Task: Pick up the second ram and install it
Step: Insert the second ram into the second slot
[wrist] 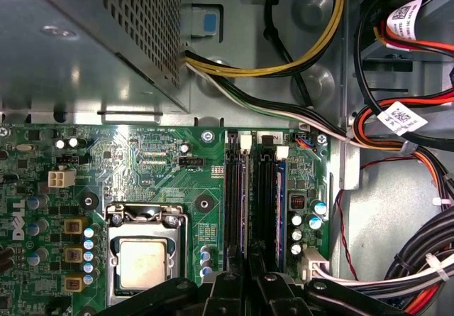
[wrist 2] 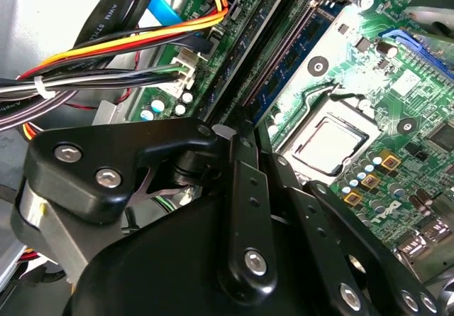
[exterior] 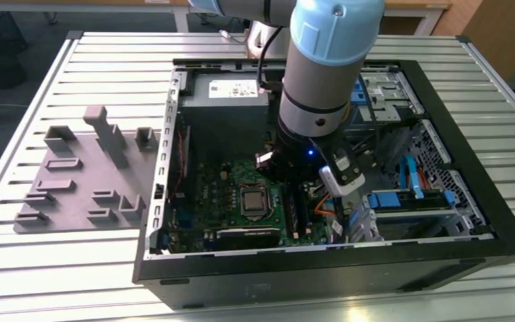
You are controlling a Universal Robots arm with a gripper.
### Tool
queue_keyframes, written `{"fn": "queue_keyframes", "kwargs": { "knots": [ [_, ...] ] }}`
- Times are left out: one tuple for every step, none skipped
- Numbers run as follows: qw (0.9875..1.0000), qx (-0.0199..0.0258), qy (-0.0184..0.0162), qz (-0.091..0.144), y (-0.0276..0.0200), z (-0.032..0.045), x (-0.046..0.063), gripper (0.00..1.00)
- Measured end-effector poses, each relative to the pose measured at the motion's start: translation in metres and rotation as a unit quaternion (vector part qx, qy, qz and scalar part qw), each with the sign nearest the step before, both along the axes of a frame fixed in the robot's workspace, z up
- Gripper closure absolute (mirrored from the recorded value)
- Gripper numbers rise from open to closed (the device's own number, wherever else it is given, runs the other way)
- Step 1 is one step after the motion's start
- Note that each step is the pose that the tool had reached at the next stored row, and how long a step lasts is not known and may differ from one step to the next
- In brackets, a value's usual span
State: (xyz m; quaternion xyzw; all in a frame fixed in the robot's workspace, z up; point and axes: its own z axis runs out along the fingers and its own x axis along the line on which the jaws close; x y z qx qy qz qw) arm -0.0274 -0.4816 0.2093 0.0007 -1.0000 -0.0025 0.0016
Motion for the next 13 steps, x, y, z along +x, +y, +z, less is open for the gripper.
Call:
{"fn": "queue_keyframes", "kwargs": {
  "knots": [
    [1.0000, 0.0000, 0.0000, 0.000, 0.0001, 0.0000, 0.0000, 0.86],
    [1.0000, 0.0000, 0.0000, 0.000, 0.0001, 0.0000, 0.0000, 0.86],
    [1.0000, 0.0000, 0.0000, 0.000, 0.0002, 0.0000, 0.0000, 0.86],
    [1.0000, 0.0000, 0.0000, 0.000, 0.0002, 0.0000, 0.0000, 0.86],
    [1.0000, 0.0000, 0.0000, 0.000, 0.0003, 0.0000, 0.0000, 0.86],
    [1.0000, 0.0000, 0.0000, 0.000, 0.0004, 0.0000, 0.0000, 0.86],
    [1.0000, 0.0002, 0.0000, 0.000, 0.0004, 0.0000, 0.0000, 0.86],
    [1.0000, 0.0005, 0.0000, 0.000, 0.0005, 0.0000, 0.0000, 0.86],
    [1.0000, 0.0010, 0.0000, 0.000, 0.0006, -0.0001, 0.0000, 0.86],
    [1.0000, 0.0013, 0.0000, 0.000, 0.0007, -0.0001, 0.0000, 0.86],
    [1.0000, 0.0015, 0.0000, 0.000, 0.0007, -0.0001, 0.0000, 0.86],
    [1.0000, 0.0016, 0.0000, 0.000, 0.0007, -0.0002, 0.0000, 0.86],
    [1.0000, 0.0016, 0.0000, 0.000, 0.0006, -0.0002, 0.0000, 0.86]
  ]
}}
